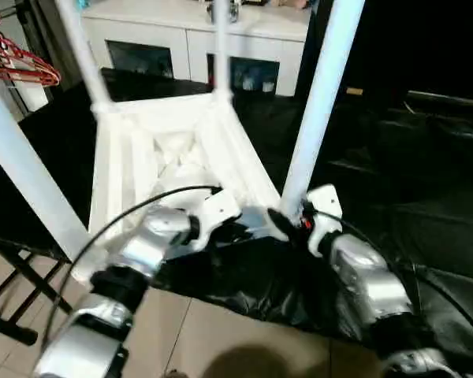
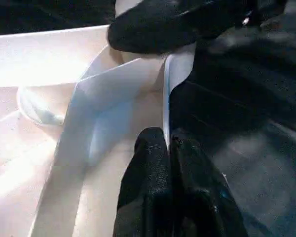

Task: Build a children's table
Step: Rotate leg to tighten

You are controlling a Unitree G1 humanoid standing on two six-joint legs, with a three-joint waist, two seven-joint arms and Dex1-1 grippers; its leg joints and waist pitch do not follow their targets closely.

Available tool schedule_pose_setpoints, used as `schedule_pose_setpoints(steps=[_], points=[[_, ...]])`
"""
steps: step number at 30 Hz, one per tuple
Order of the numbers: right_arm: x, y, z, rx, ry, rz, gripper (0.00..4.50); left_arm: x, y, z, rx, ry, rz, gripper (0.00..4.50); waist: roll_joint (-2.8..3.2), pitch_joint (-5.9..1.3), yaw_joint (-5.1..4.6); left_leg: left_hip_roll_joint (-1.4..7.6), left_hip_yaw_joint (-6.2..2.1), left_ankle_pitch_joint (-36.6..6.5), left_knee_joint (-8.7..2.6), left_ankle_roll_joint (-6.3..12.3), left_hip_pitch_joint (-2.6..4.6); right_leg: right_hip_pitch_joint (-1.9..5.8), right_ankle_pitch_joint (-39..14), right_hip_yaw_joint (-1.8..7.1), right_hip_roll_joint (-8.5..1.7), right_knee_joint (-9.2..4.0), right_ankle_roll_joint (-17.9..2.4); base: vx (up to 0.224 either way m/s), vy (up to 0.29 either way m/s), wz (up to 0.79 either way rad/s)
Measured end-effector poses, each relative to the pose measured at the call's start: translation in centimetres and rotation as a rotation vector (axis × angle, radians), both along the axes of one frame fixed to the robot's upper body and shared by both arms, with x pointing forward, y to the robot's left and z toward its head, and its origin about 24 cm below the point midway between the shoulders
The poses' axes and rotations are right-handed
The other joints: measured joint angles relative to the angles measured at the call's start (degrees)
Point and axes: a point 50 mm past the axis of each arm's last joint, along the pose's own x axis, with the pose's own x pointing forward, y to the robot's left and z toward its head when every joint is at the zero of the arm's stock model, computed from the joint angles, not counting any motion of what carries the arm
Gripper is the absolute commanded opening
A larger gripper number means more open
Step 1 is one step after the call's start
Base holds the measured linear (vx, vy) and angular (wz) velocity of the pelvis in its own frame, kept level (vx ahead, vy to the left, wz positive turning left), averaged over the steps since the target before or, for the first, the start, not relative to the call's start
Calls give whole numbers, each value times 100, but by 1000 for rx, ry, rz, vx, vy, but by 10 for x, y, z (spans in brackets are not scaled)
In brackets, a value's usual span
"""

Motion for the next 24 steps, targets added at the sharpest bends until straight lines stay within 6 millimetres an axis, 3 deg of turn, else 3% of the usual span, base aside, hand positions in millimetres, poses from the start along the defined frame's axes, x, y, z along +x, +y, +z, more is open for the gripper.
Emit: schedule_pose_setpoints(steps=[1, 4, 10, 21, 24], points=[[1, 0, 0, -11, -4, -10, 263, 0, -2, 0, -2, -4, 8, 0, 7, -4, 1, -1, 0, 0, -2, 0, -2, 0, -1, 0, 0, -2, 2, 0, 0, 0], [2, 0, 0, -23, -18, -17, 333, 0, -5, 0, -9, -9, 15, 0, 18, -10, 13, -1, 2, 0, -8, 0, -5, -2, -8, 0, 0, -5, 13, 0, 0, 0], [0, -5, 1, -31, -30, 40, 385, -1, -7, 0, -15, -10, -2, 0, 19, -9, 21, -9, 4, 0, -9, 0, -10, -2, -12, 3, -5, -12, 19, 0, 0, 0], [-15, -23, 5, -43, -25, 445, 385, -9, 17, 7, -14, 27, -200, 0, 14, -3, 67, -2, 10, 1, -17, 3, -29, -16, -23, -1, -3, -13, -4, 0, 0, 0], [-25, -30, 10, -58, -16, 629, 385, -14, 27, 9, -23, 70, -275, 0, 11, 0, 92, 2, 11, -1, -6, 9, -40, -20, -36, -3, -2, -13, -6, 0, 0, 0]])
